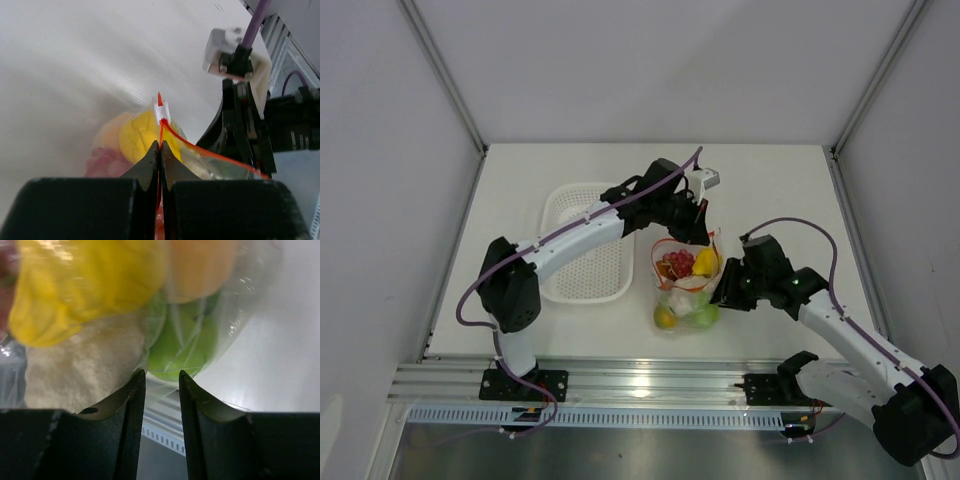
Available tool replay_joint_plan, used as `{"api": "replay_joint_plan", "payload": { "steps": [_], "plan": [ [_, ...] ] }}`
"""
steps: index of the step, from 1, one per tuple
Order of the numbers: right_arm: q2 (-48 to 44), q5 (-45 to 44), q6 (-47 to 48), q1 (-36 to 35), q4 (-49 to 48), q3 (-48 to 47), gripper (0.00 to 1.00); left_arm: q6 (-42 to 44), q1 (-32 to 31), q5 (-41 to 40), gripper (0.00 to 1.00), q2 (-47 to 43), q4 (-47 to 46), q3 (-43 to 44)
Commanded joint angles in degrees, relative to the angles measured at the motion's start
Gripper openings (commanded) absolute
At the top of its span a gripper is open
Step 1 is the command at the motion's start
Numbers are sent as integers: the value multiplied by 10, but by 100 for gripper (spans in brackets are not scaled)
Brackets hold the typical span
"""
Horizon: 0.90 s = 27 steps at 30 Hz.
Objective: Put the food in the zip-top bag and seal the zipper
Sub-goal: Adjust the zipper food storage bag at the center of the board.
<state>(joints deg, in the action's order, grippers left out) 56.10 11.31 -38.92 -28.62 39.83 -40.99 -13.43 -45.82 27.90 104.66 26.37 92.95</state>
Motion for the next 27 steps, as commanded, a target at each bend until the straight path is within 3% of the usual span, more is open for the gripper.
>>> {"api": "replay_joint_plan", "payload": {
  "steps": [1,6,9,12,19,22,27],
  "plan": [
    [-4,53,-73,-46,-121,6,36,16,4,44,1,9,-2,48],
    [-46,15,-59,-103,-65,-32,36,59,3,91,0,11,23,52],
    [-88,-59,-13,-84,30,-77,39,76,5,123,1,-9,19,29],
    [-116,-113,27,-30,72,-106,50,85,6,160,1,-34,10,-1],
    [-169,0,100,64,-71,-31,51,97,13,223,1,-56,11,-28],
    [-176,28,135,70,-144,0,50,109,14,243,1,-52,33,-11],
    [-174,169,179,81,-245,45,50,131,21,268,1,-39,74,21]
  ]
}}
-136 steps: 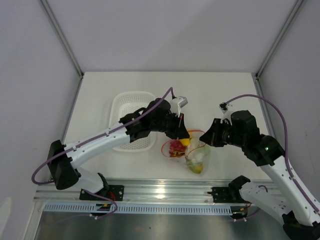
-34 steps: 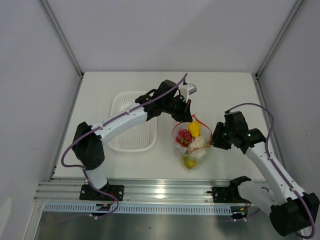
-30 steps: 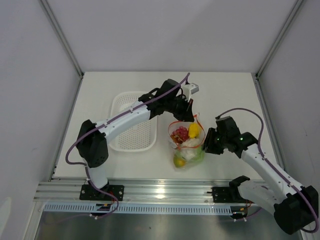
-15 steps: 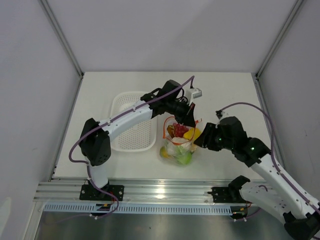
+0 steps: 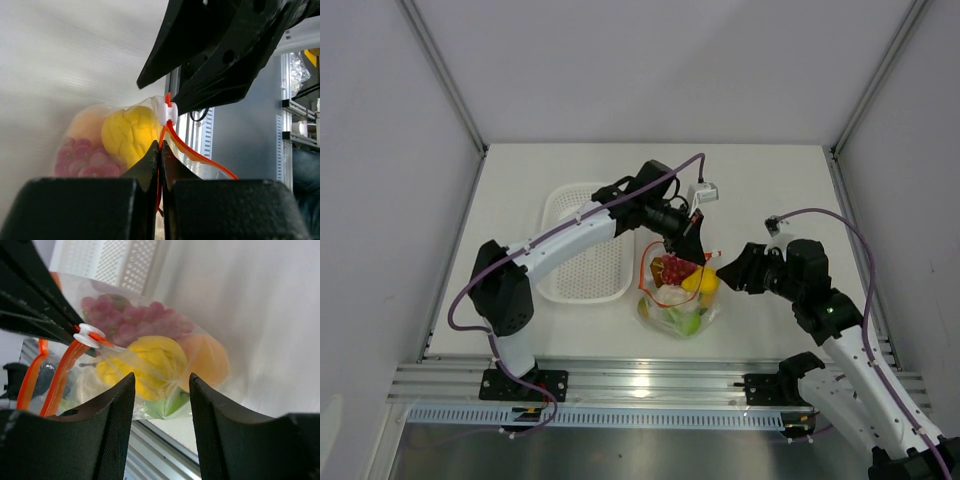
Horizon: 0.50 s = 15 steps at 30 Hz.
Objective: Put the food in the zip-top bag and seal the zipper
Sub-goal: Adjust the zipper food storage bag at the center of the board.
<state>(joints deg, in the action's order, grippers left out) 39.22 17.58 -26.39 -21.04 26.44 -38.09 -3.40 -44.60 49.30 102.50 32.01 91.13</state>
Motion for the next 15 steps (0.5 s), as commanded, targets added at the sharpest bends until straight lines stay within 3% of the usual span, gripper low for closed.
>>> {"api": "replay_joint_plan", "payload": {
  "steps": [1,5,9,15],
  "plan": [
    [-5,115,70,4,-119,22,49,30,10,59,1,-17,17,40],
    [-18,124,113,8,-140,50,51,32,14,86,1,-10,17,41],
    [-5,174,103,38,-181,58,52,32,15,100,0,-1,20,43],
    [-3,181,116,43,-234,67,57,54,19,109,1,16,43,60]
  ]
}}
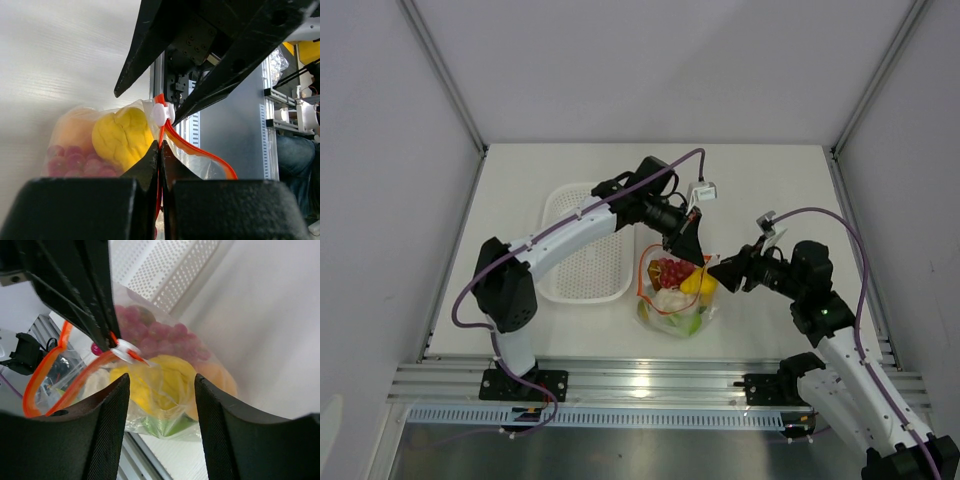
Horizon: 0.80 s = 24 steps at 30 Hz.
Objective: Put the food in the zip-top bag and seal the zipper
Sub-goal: Adjust the zipper food storage bag at the center of the board, then zip the zipper food storage bag at the center of the board.
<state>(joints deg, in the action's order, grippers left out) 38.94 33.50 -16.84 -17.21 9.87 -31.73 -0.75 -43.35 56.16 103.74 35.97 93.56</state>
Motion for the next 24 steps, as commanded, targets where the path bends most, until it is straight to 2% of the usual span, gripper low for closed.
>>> {"api": "replay_joint_plan", "payload": {
  "steps": [1,5,10,12,13,14,16,17,18,23,24],
  "plan": [
    [4,31,19,7,-91,8,57,30,7,44,1,9,6,37],
    [30,74,3,10,-176,25,57,29,13,51,0,15,6,38],
    [54,115,-14,9,-251,57,50,26,18,56,0,18,9,45],
    [67,133,-28,8,-286,69,45,23,19,56,1,21,6,44],
    [67,135,-35,7,-295,73,40,22,19,56,1,22,5,44],
    [68,137,-37,7,-303,76,30,22,18,59,0,23,6,45],
    [64,140,-41,6,-325,89,22,21,18,60,1,24,5,43],
    [57,143,-50,5,-335,93,5,21,19,60,1,25,6,44],
    [51,144,-57,6,-346,97,0,20,19,59,1,26,6,43],
    [12,145,-80,6,-328,91,0,-2,22,30,1,16,9,44],
    [3,132,-80,5,-308,87,0,-11,25,-4,10,13,12,46]
  ]
}}
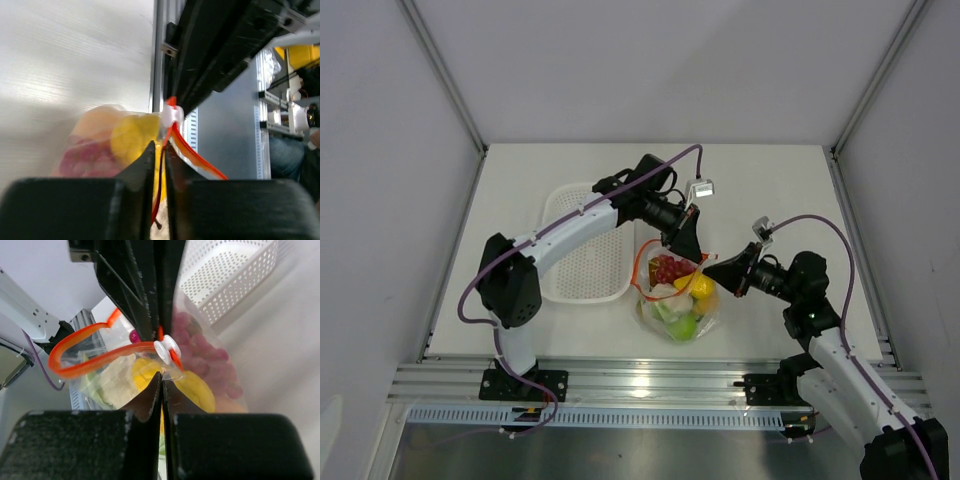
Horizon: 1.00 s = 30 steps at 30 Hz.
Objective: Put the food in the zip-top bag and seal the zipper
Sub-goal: Zip the zipper food storage bag at the center of the board.
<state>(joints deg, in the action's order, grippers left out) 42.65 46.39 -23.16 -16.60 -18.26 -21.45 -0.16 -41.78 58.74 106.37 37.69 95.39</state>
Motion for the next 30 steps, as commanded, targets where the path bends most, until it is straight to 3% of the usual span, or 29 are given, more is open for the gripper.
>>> {"api": "replay_joint_plan", "payload": {
  "steps": [1,2,3,5,6,9,15,22,25,30],
  "plan": [
    [-43,-9,-18,0,15,-20,0,-30,11,-52,17,-26,-5,25],
    [-50,-13,-20,0,29,-27,0,-33,12,-70,25,-37,-9,21],
    [-63,-20,-30,-2,58,-31,0,-50,12,-106,47,-52,-21,4],
    [-75,-25,-36,-5,89,-41,0,-67,12,-141,60,-110,-78,-34],
    [-92,-32,-37,-8,119,-45,0,-80,12,-170,71,-129,-97,-61],
    [-121,-32,-43,-20,145,-48,0,-90,9,-192,83,-201,-179,-127],
    [-106,-13,-48,-42,162,-75,0,-79,-8,-160,86,-229,-241,-128],
    [-90,-50,-83,-82,218,-118,0,-28,-66,-190,83,-249,-238,-140],
    [-89,-60,-86,-91,240,-127,0,-18,-78,-204,80,-250,-237,-152],
    [-93,-85,-100,-101,255,-133,0,-6,-95,-242,64,-266,-245,-188]
  ]
}}
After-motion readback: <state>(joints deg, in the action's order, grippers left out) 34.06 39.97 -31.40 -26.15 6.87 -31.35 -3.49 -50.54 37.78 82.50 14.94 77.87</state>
